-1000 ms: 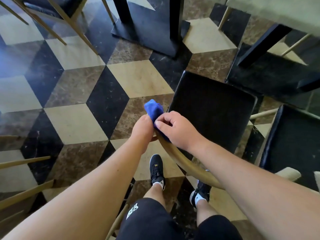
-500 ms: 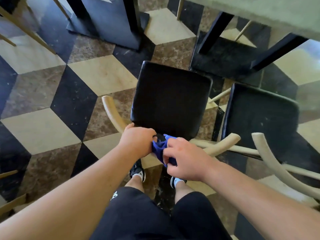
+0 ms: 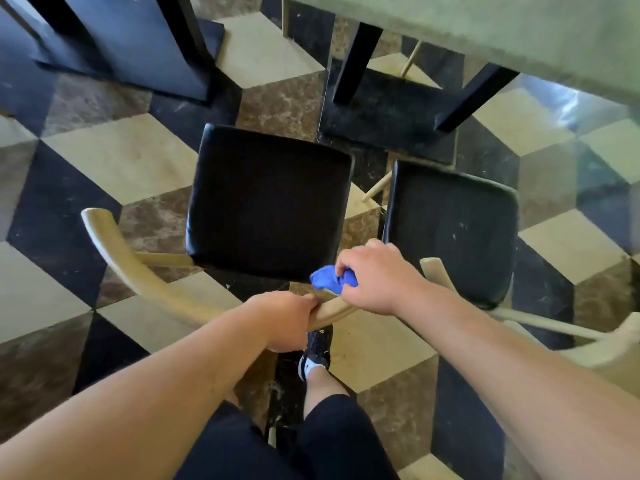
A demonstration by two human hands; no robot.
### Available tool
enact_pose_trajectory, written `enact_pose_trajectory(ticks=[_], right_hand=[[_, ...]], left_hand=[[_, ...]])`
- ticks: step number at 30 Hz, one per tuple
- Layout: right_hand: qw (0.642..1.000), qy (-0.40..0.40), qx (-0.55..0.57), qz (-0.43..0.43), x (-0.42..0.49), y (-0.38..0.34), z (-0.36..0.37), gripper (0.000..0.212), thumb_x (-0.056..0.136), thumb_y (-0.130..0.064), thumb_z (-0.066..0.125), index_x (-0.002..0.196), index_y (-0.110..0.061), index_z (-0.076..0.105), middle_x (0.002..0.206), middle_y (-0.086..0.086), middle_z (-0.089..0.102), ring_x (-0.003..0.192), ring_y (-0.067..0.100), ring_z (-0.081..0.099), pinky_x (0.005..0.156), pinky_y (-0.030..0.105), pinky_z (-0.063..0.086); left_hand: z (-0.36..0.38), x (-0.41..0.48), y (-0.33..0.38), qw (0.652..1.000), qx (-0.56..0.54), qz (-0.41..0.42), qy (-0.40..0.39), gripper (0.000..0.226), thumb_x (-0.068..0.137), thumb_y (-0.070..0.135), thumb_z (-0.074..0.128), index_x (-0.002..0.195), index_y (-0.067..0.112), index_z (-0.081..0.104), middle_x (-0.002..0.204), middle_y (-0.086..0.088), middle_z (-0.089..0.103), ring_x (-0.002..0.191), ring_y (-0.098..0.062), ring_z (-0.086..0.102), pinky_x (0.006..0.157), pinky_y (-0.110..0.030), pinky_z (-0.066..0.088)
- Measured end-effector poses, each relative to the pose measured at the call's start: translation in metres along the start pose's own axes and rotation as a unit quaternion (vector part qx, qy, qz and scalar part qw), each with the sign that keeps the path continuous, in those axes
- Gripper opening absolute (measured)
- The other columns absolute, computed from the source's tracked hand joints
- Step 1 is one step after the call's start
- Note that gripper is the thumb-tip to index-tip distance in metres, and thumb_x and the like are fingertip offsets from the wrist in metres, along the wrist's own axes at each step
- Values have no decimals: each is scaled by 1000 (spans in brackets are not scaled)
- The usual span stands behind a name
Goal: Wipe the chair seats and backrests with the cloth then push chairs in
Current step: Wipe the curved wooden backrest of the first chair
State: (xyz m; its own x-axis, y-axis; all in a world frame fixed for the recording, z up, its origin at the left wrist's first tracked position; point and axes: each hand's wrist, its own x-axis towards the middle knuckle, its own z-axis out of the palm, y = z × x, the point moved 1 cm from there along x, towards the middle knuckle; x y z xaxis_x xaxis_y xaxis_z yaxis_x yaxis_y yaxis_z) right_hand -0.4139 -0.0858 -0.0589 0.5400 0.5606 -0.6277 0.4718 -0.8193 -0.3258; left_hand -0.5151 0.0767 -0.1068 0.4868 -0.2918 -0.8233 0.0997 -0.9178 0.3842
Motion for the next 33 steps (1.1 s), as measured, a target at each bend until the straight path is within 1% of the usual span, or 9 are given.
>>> enact_pose_trajectory(ticks=[5, 10, 14, 18, 20, 24, 27, 30, 33], right_hand=[[983, -173, 34, 46, 56, -11, -9, 16, 81, -22, 65, 89, -33, 74, 89, -11, 70, 85, 14, 66, 74, 34, 58], [965, -257, 16, 51, 109, -12, 4, 13, 88, -30, 74, 99, -33, 80, 95, -10, 73, 87, 13, 71, 81, 35, 61], [943, -316, 5, 101, 150, -3, 35, 17, 91, -23, 69, 104, -24, 80, 93, 5, 78, 64, 20, 72, 59, 33, 62], [927, -358, -62, 92, 184, -1, 65, 30, 97, -20, 62, 123, -26, 75, 103, 6, 75, 81, 25, 72, 72, 37, 60], [916, -382, -81, 89, 198, -2, 76, 37, 98, -15, 57, 132, -24, 69, 102, 8, 73, 79, 27, 68, 78, 39, 59], [904, -409, -99, 82, 216, -2, 80, 49, 100, -5, 52, 144, -26, 59, 89, 4, 62, 80, 26, 62, 69, 33, 53], [905, -409, -74, 89, 215, -2, 74, 43, 99, -3, 56, 139, -15, 62, 91, 12, 61, 78, 28, 59, 71, 35, 52], [899, -424, -40, 104, 189, -3, 56, 34, 97, -8, 55, 130, -8, 66, 108, 25, 69, 84, 35, 59, 90, 45, 56], [911, -402, -7, 87, 149, -11, 22, 28, 90, -22, 62, 109, -8, 76, 83, 13, 68, 67, 28, 58, 71, 37, 54]], left_hand=[[-10, -1, -10, 1000, -12, 6, 12, 58, 87, 30, 60, 141, 40, 43, 94, 6, 58, 79, -16, 59, 61, -32, 45], [-21, 1, -27, 1000, 3, 3, 24, 44, 88, 32, 60, 129, 39, 47, 91, 7, 60, 77, -15, 58, 58, -30, 40], [-16, 3, -32, 998, 7, 15, 53, 36, 88, 35, 60, 121, 40, 47, 87, 8, 57, 73, -13, 55, 55, -30, 38], [-9, 6, -37, 997, 14, 31, 68, 41, 89, 37, 60, 127, 37, 47, 88, 7, 58, 74, -15, 57, 56, -33, 43], [-7, 9, -39, 996, 16, 36, 78, 41, 88, 36, 59, 128, 36, 48, 89, 6, 58, 75, -17, 58, 56, -34, 42], [-4, 10, -40, 995, -1, 47, 87, 41, 88, 33, 62, 127, 38, 47, 87, 7, 57, 73, -13, 55, 55, -30, 38], [-6, 7, -38, 996, 2, 32, 80, 44, 88, 35, 61, 128, 41, 46, 88, 9, 57, 72, -11, 54, 53, -28, 32], [-12, 2, -33, 999, 4, 2, 52, 46, 85, 34, 59, 128, 44, 45, 92, 9, 58, 77, -13, 57, 56, -31, 38], [-21, -5, -25, 999, -11, -30, 24, 39, 81, 31, 58, 116, 45, 49, 92, 10, 60, 80, -14, 59, 63, -35, 49]])
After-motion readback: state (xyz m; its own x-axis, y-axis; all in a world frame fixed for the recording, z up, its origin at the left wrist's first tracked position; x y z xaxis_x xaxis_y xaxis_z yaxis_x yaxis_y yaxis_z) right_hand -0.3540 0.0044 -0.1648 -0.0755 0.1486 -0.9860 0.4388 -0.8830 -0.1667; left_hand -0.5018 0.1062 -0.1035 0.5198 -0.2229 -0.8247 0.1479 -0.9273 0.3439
